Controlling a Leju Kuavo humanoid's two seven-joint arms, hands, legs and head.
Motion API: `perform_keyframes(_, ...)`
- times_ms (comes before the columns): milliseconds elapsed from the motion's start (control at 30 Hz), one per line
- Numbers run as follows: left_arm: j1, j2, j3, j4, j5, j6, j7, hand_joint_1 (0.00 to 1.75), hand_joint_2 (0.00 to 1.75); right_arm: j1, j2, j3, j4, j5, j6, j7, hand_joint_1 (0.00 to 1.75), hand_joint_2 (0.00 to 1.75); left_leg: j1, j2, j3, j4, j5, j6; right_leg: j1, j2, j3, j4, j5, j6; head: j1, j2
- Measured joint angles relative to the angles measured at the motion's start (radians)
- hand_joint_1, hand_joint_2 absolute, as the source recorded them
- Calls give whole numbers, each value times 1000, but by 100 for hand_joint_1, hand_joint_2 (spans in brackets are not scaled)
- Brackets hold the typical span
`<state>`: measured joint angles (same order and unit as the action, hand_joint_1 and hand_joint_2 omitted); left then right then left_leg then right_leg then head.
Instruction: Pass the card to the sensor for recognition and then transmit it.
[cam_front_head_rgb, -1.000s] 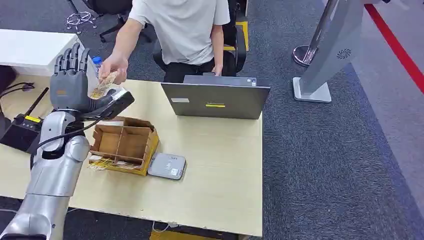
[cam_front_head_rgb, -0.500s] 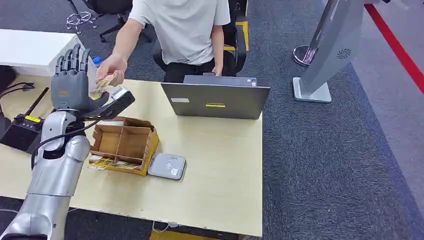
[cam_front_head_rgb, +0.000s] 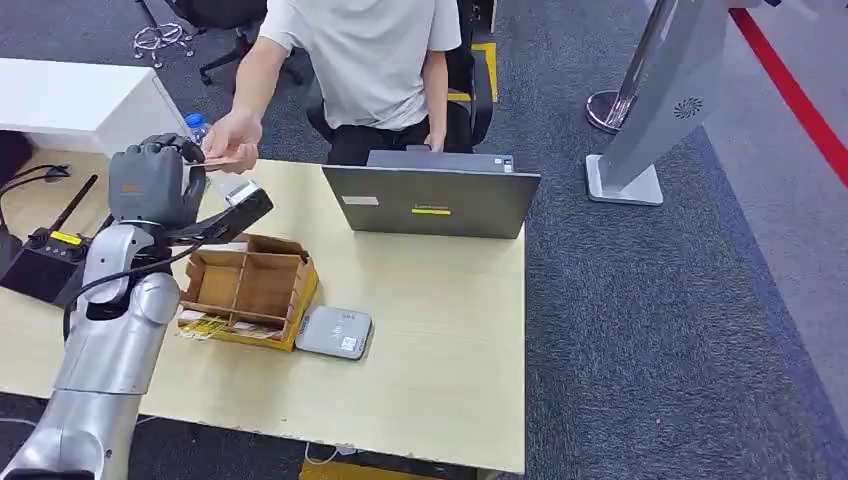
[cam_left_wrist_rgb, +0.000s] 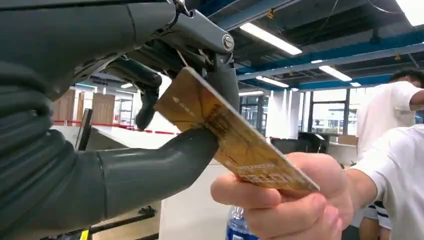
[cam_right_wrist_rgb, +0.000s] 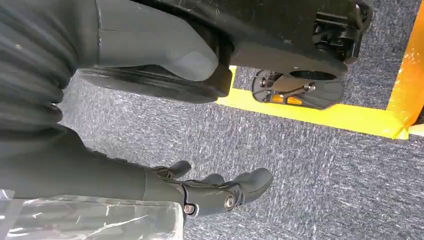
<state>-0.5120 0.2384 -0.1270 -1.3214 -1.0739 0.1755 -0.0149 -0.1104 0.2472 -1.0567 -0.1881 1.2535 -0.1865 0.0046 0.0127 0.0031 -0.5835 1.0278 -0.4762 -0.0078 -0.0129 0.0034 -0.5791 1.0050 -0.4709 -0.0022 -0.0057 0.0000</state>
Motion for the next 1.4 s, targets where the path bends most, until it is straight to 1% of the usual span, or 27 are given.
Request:
perform_keyframes(267,4,0,0,0,2,-11,-3,175,175,0,0,0,0,0,-2,0,0,175,0,0,0,0,0,0,0,0,0,0,0,0,0,0)
perform_keyframes(400,8,0,0,-2,-5,-1,-9,175,175,0,0,0,0,1,-3,0,0,175,0,0,0,0,0,0,0,0,0,0,0,0,0,0)
perform_keyframes(467,21,-2,0,-14,-6,4,-21,175,175,0,0,0,0,-2,-4,0,0,175,0,0,0,0,0,0,0,0,0,0,0,0,0,0)
perform_keyframes(533,55,-10,-8,-60,-14,6,-41,175,175,0,0,0,0,-11,-11,0,0,175,0,0,0,0,0,0,0,0,0,0,0,0,0,0)
perform_keyframes(633,113,-20,-42,-149,-35,5,-48,175,175,0,0,-1,0,-24,-15,-2,0,175,0,0,0,0,0,0,0,0,0,0,0,0,0,0)
perform_keyframes(733,175,-24,-96,-249,-62,5,-60,175,175,0,0,-7,0,-39,-24,-3,0,175,0,0,0,0,-1,1,0,0,0,-1,0,0,0,0)
perform_keyframes(833,243,-23,-173,-340,-92,6,-74,175,175,1,0,-15,0,-53,-32,-8,0,175,-1,0,0,0,-1,1,0,0,0,-1,0,1,0,0)
perform_keyframes(967,331,-12,-271,-405,-127,5,-80,175,175,1,0,-31,0,-63,-37,-16,0,175,-1,1,0,0,-1,1,0,0,-1,-1,0,1,0,0)
perform_keyframes(1033,364,-3,-307,-412,-138,2,-77,175,175,1,0,-35,0,-71,-39,-18,0,175,0,1,0,0,-1,1,0,0,-1,-1,0,0,0,0)
perform_keyframes(1100,395,8,-335,-411,-133,-15,-70,175,175,1,0,-39,0,-74,-40,-18,0,175,0,1,0,0,-1,1,0,0,-1,-1,0,0,0,0)
perform_keyframes(1200,421,30,-352,-395,-63,-118,-50,175,175,1,0,-45,0,-72,-40,-18,0,175,0,1,0,0,-1,1,0,0,-1,-1,0,0,0,0)
perform_keyframes(1267,426,44,-352,-349,-43,-143,-38,175,175,1,0,-48,0,-71,-30,-14,0,175,0,1,0,0,-1,1,0,0,-1,-1,0,0,0,0)
perform_keyframes(1400,426,58,-352,-260,-36,-156,-30,175,175,-1,0,-49,0,-69,-24,-4,0,175,0,0,0,0,0,0,0,0,0,0,0,0,0,0)
